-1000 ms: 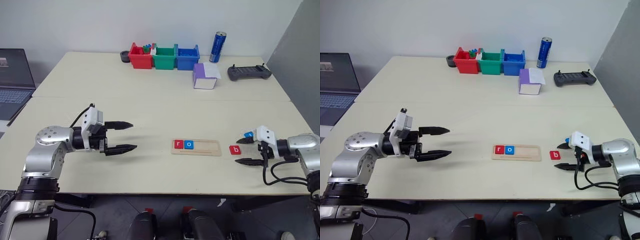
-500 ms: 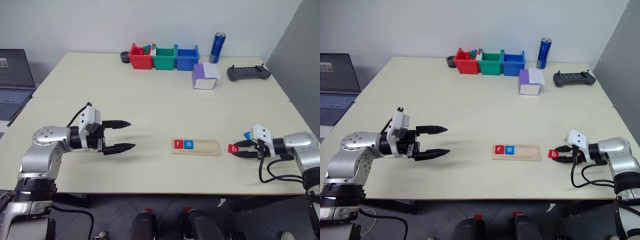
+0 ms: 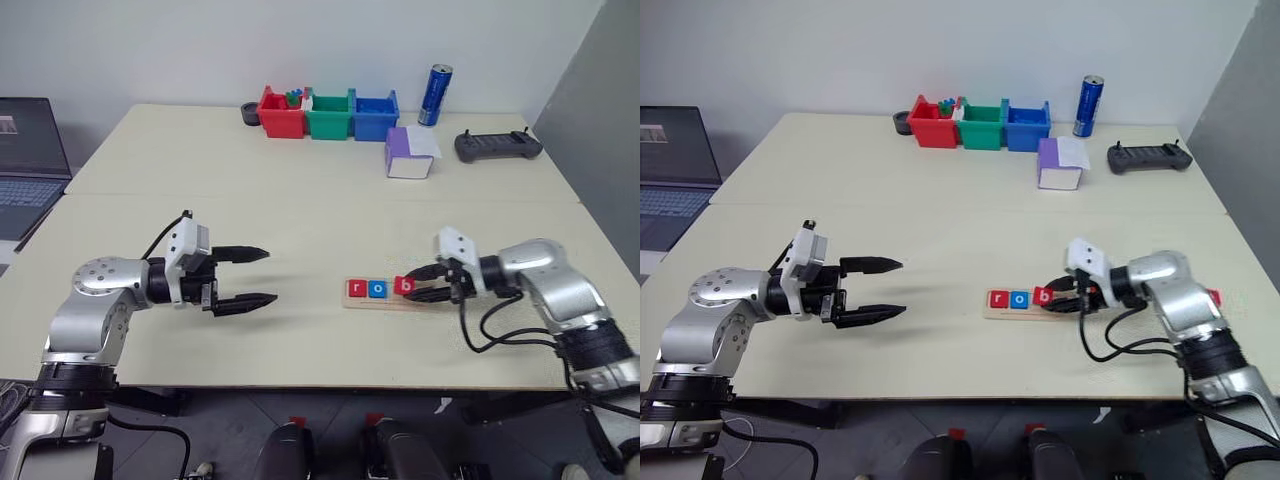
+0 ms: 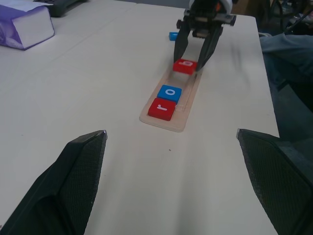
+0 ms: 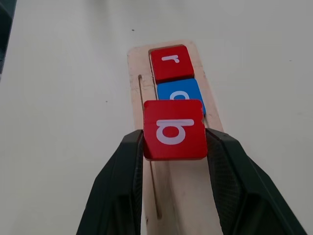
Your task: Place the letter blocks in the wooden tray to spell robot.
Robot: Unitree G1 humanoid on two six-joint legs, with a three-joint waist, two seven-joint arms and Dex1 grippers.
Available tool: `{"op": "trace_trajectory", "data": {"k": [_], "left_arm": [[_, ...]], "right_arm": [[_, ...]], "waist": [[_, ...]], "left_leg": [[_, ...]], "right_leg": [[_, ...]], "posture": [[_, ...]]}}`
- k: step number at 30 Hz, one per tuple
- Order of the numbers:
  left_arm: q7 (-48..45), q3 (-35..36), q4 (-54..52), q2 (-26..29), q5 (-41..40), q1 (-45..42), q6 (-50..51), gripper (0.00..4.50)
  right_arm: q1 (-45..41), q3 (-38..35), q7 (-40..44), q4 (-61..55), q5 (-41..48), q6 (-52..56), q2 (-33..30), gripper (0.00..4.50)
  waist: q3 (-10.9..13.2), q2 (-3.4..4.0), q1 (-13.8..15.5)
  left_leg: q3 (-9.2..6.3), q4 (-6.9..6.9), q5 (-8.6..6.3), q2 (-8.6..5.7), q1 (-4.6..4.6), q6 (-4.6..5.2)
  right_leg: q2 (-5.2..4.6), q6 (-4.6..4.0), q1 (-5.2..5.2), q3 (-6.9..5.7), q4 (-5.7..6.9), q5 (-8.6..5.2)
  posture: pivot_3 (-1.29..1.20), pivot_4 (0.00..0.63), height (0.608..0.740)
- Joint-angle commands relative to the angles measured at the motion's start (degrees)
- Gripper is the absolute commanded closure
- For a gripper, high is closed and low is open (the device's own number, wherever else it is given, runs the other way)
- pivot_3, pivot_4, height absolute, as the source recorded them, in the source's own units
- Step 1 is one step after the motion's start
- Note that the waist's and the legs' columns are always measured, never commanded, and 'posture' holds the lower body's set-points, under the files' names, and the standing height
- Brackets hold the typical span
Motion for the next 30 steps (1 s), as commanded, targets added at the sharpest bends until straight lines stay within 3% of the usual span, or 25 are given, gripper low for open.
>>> {"op": "trace_trajectory", "data": {"k": [1, 18, 30], "left_arm": [[0.08, 0.74, -2.71, 0.30, -1.17, 0.33, 0.10, 0.00], [0.95, 1.67, -4.79, 0.54, -1.61, 3.49, -0.33, 0.00], [1.59, 1.99, -4.85, 0.63, -1.82, 3.91, -0.48, 0.00]], "right_arm": [[-3.30, 0.92, 0.27, 3.05, -1.75, -2.60, 1.05, 3.04], [-4.10, 0.38, 3.36, 7.01, -3.18, -7.90, -0.77, 3.04], [-5.18, 2.04, 4.33, 8.60, -4.39, -8.57, 1.47, 3.04]], "waist": [[0.00, 0.00, 0.07], [0.00, 0.00, 0.03], [0.00, 0.00, -0.08]], "left_leg": [[0.00, 0.00, 0.01, -0.01, -0.02, -0.01], [0.01, 0.00, 0.01, -0.01, -0.01, -0.02], [0.01, 0.00, 0.01, -0.01, 0.00, -0.02]], "right_leg": [[0.00, 0.00, 0.00, 0.00, -0.01, 0.00], [-0.03, 0.00, -0.01, 0.00, -0.01, 0.00], [-0.03, 0.00, -0.01, 0.00, 0.00, 0.00]], "posture": [[0.00, 0.150, 0.740], [0.00, 0.150, 0.740], [0.00, 0.150, 0.740]]}}
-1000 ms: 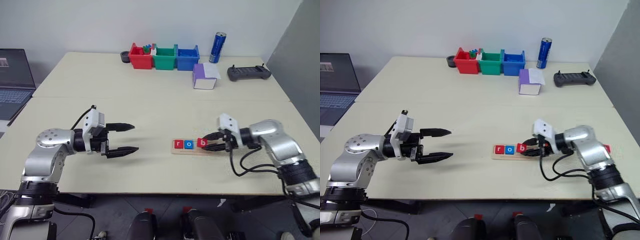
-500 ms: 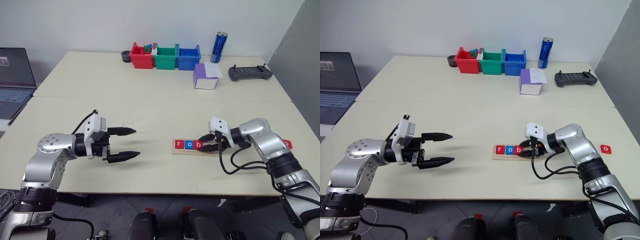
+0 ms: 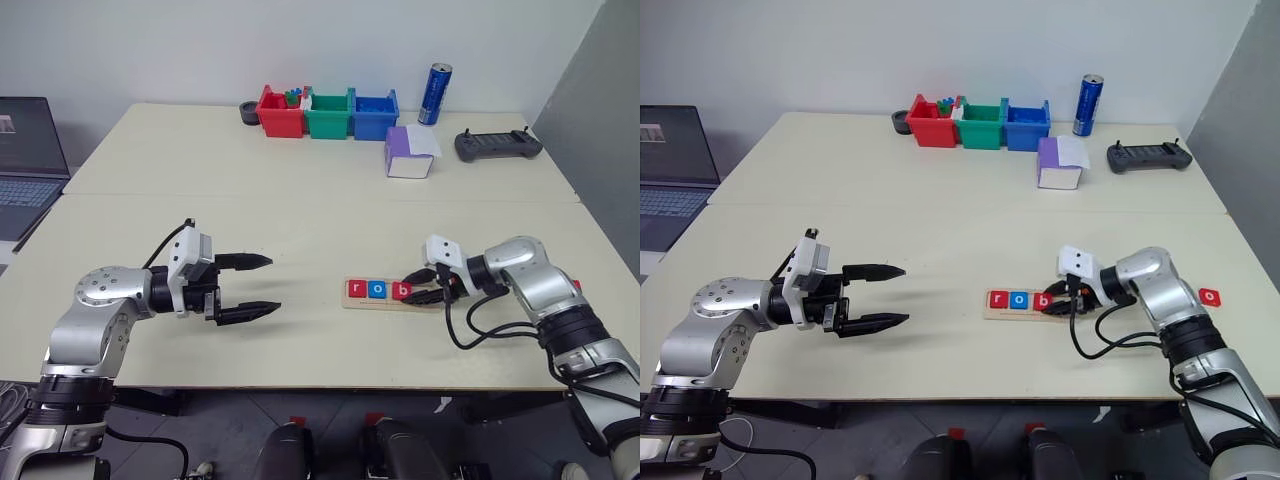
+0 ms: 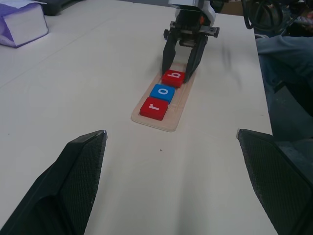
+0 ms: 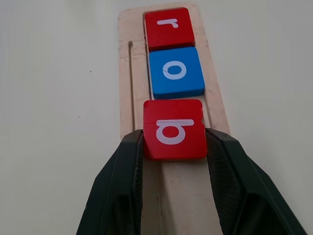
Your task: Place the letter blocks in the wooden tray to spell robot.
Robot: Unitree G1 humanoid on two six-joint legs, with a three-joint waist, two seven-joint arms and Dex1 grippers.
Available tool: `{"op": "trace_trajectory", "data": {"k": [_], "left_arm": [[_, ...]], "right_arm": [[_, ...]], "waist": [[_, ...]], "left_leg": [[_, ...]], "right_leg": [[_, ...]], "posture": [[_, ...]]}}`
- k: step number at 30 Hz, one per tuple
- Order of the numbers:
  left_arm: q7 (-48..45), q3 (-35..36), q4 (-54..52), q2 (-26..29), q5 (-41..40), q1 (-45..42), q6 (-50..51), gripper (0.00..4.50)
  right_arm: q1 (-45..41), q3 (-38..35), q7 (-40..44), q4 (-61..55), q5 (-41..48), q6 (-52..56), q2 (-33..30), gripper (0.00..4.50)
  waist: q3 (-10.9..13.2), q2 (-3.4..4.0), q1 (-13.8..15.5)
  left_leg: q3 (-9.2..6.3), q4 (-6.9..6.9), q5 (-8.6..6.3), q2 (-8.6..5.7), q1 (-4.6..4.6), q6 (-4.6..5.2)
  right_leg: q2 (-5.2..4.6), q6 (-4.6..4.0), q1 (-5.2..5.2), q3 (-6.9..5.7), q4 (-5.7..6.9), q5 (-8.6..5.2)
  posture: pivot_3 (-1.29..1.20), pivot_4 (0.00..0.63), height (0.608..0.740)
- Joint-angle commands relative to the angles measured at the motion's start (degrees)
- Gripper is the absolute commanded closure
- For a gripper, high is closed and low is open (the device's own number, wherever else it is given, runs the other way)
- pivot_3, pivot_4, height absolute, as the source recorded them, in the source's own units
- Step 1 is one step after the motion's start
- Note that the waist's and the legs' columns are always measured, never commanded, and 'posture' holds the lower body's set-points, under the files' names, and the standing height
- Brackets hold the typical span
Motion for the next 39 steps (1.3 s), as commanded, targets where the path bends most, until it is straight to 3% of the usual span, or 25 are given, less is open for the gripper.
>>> {"op": "trace_trajectory", "data": {"k": [1, 39], "left_arm": [[0.25, 1.76, -1.28, 0.62, -0.87, 0.36, -0.86, 0.00], [1.34, 1.49, -1.77, 0.70, -0.94, 0.25, -0.84, 0.00]], "right_arm": [[-2.13, 0.21, 0.68, 0.03, -0.80, -0.96, 0.20, 3.04], [-5.31, 1.57, 1.33, 2.20, -4.06, -3.16, 2.96, 3.04]], "waist": [[0.00, 0.00, 0.00], [0.00, 0.00, -0.04]], "left_leg": [[0.00, 0.00, 0.00, 0.00, 0.00, 0.00], [0.00, 0.00, 0.00, 0.00, 0.00, 0.00]], "right_leg": [[0.00, 0.00, 0.00, 0.00, 0.00, 0.00], [0.00, -0.01, 0.00, 0.00, 0.00, 0.00]], "posture": [[0.00, 0.150, 0.740], [0.00, 0.150, 0.740]]}}
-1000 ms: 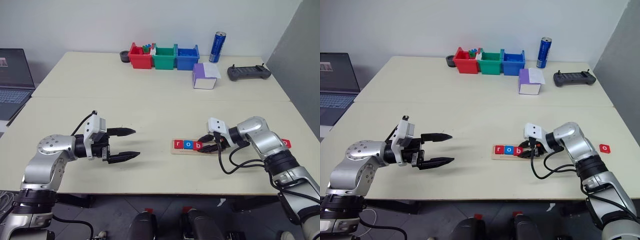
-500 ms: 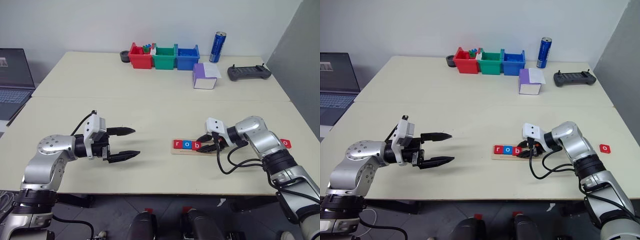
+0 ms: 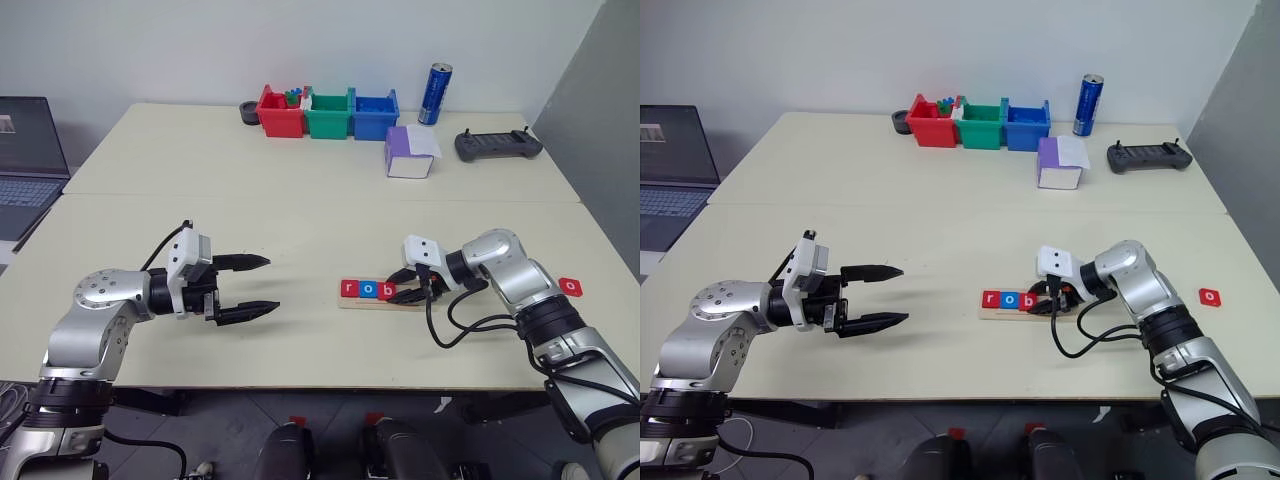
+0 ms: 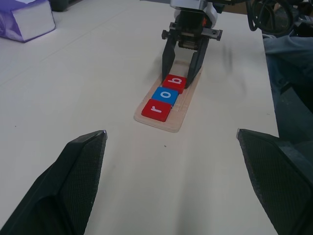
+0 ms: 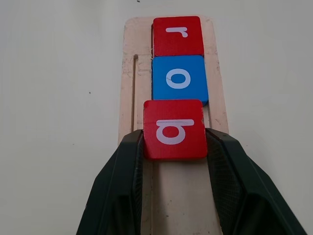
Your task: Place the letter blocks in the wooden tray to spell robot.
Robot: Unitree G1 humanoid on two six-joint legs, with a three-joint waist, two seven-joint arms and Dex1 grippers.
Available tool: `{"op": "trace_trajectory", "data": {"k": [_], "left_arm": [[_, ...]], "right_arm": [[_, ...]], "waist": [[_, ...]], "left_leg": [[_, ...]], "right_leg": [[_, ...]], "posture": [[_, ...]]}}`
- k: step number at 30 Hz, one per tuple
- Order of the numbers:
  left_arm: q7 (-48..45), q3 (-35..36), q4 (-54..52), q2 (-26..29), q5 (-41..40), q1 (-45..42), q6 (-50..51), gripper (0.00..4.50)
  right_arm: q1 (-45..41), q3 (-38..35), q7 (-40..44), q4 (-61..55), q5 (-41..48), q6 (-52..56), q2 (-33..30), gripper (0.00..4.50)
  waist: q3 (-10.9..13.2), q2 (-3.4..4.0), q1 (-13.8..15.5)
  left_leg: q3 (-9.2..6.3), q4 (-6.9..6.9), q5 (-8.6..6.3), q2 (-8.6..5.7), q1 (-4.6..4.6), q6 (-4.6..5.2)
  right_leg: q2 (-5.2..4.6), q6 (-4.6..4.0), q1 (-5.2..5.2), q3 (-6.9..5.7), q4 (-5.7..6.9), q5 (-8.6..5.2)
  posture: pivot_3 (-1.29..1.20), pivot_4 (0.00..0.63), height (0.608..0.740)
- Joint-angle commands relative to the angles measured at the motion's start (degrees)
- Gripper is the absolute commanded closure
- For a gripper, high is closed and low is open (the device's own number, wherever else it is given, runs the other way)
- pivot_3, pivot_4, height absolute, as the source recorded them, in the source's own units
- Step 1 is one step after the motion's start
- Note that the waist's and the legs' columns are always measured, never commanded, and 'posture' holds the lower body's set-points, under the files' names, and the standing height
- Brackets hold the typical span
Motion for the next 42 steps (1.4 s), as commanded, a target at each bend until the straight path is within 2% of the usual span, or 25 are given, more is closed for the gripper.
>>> {"op": "trace_trajectory", "data": {"k": [1, 17, 42], "left_arm": [[0.13, 1.38, -1.68, 0.46, -0.76, -0.52, -0.85, 0.00], [0.29, 1.62, -1.87, 0.70, -0.86, -0.49, -0.62, 0.00], [-0.14, 1.08, -1.65, 0.75, -0.52, -0.71, -0.82, 0.00]], "right_arm": [[-1.72, -0.55, 0.79, 0.23, -0.10, -1.46, -0.75, 3.04], [-3.54, -0.27, 0.09, 5.38, -1.41, -5.97, 0.45, 3.04], [-3.08, -1.82, 2.49, 1.28, 0.07, -2.75, -0.35, 3.04]], "waist": [[0.00, 0.00, 0.00], [0.00, 0.00, -0.02], [0.00, 0.00, -0.02]], "left_leg": [[0.00, 0.00, 0.00, 0.00, 0.00, 0.00], [0.00, 0.00, 0.00, 0.00, 0.00, 0.00], [0.00, 0.00, 0.00, 0.00, 0.00, 0.00]], "right_leg": [[0.00, 0.00, 0.00, 0.00, 0.00, 0.00], [0.00, 0.00, 0.00, 0.01, 0.00, 0.00], [0.00, 0.00, 0.00, 0.00, 0.00, 0.00]], "posture": [[0.00, 0.150, 0.740], [0.00, 0.150, 0.740], [0.00, 0.150, 0.740]]}}
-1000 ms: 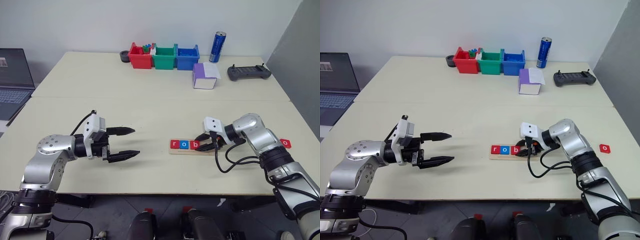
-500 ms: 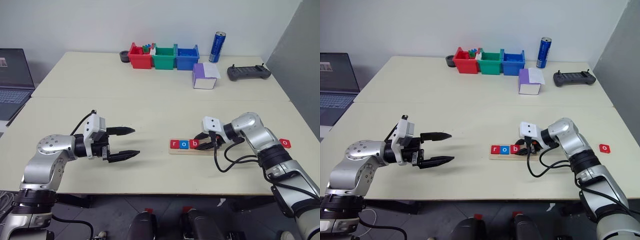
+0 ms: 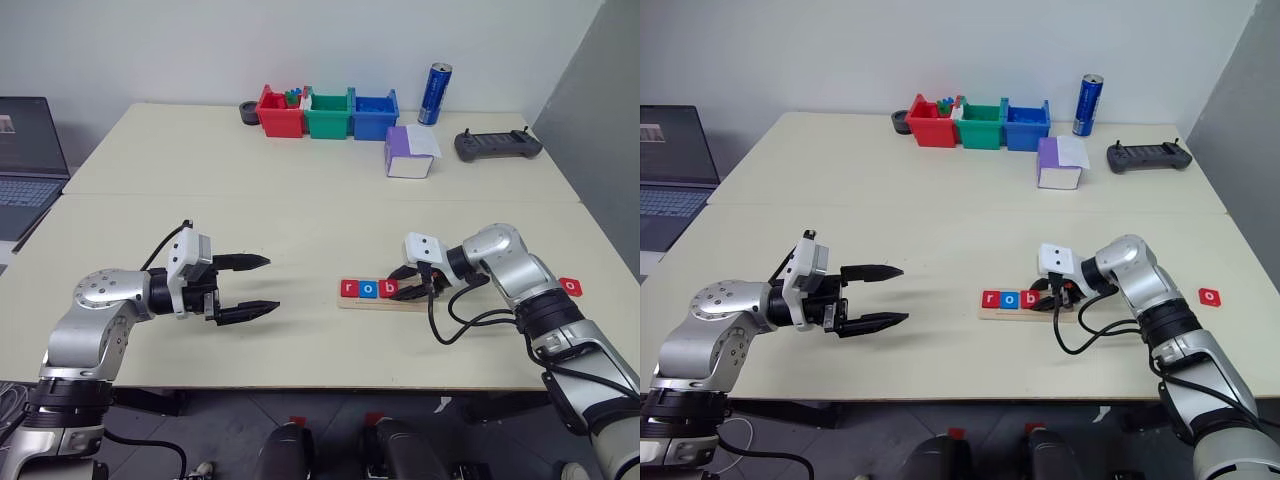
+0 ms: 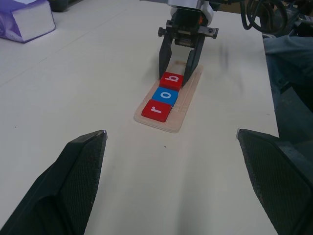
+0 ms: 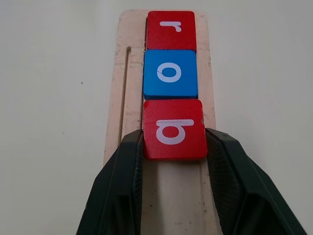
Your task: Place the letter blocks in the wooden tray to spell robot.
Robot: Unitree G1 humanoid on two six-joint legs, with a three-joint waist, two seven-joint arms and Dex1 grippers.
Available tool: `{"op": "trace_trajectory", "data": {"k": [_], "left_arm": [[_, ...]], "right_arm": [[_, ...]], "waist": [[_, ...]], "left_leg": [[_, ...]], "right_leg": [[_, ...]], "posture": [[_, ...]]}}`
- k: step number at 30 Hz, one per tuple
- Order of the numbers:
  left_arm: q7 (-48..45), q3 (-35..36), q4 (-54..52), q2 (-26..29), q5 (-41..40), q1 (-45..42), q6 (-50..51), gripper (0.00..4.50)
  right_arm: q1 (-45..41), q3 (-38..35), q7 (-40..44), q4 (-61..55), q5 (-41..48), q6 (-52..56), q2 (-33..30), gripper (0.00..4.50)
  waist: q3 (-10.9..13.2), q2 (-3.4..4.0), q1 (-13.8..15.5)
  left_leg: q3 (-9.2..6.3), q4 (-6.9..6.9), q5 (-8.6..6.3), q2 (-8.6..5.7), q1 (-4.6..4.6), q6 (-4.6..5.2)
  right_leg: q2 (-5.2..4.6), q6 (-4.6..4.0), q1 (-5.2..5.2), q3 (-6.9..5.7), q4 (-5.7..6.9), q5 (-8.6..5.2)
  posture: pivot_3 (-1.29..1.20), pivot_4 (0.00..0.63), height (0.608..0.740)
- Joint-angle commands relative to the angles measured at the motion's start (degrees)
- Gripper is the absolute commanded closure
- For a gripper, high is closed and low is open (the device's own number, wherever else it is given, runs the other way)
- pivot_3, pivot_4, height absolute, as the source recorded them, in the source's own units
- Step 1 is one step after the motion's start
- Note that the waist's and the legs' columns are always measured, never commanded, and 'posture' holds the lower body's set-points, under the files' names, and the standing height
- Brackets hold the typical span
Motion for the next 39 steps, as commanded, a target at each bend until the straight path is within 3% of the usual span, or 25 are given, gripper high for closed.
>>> {"op": "trace_trajectory", "data": {"k": [1, 16, 17, 24, 33, 39], "left_arm": [[-0.15, 1.06, -1.50, 0.70, -0.49, -0.71, -0.85, 0.00], [-0.18, 1.01, -1.95, 0.80, -0.47, -0.42, -0.79, 0.00], [-0.20, 1.05, -1.93, 0.84, -0.48, -0.40, -0.79, 0.00], [-0.35, 1.08, -1.62, 0.98, -0.45, -0.54, -0.85, 0.00], [-0.26, 1.09, -2.06, 0.93, -0.63, -0.59, -0.64, 0.00], [-0.31, 1.82, -3.41, 1.09, -1.14, 1.13, -0.79, 0.00]], "right_arm": [[-0.88, -1.79, 0.59, -2.38, 1.70, 0.95, -0.75, 3.04], [-0.14, -1.16, -0.25, -2.54, 1.44, 1.58, -0.70, 3.04], [-0.15, -1.12, -0.30, -2.48, 1.38, 1.55, -0.69, 2.29], [-0.05, -1.26, 0.40, -3.41, 1.78, 1.49, -1.11, 0.03], [0.11, -6.69, -0.21, -10.33, 5.87, 7.13, -5.06, 0.03], [15.92, -25.39, -6.86, -28.24, 16.20, 25.71, -15.31, 0.03]], "waist": [[0.00, 0.00, 0.00], [0.00, 0.00, 0.00], [0.00, 0.00, 0.00], [0.00, 0.00, 0.00], [0.02, 0.03, 0.04], [0.01, 0.02, 0.99]], "left_leg": [[0.00, 0.00, 0.00, 0.00, 0.00, 0.00], [0.00, 0.00, 0.00, 0.00, 0.00, 0.00], [0.00, 0.00, 0.00, 0.00, 0.00, 0.00], [0.00, 0.00, 0.00, 0.00, 0.00, 0.00], [0.00, -0.01, -0.01, 0.00, -0.01, 0.01], [-0.07, -0.05, -0.02, -0.06, -0.08, -0.02]], "right_leg": [[0.00, 0.00, 0.00, 0.00, 0.00, 0.00], [0.00, 0.00, 0.00, 0.00, 0.00, 0.00], [0.00, 0.00, 0.00, 0.00, 0.00, 0.00], [0.00, 0.00, 0.00, 0.00, 0.00, 0.00], [-0.01, 0.00, -0.01, 0.00, -0.01, 0.00], [-0.12, -0.01, 0.00, -0.09, -0.09, 0.00]], "posture": [[0.00, 0.150, 0.740], [0.00, 0.150, 0.740], [0.00, 0.150, 0.740], [0.00, 0.150, 0.740], [0.00, 0.150, 0.740], [0.00, 0.150, 0.740]]}}
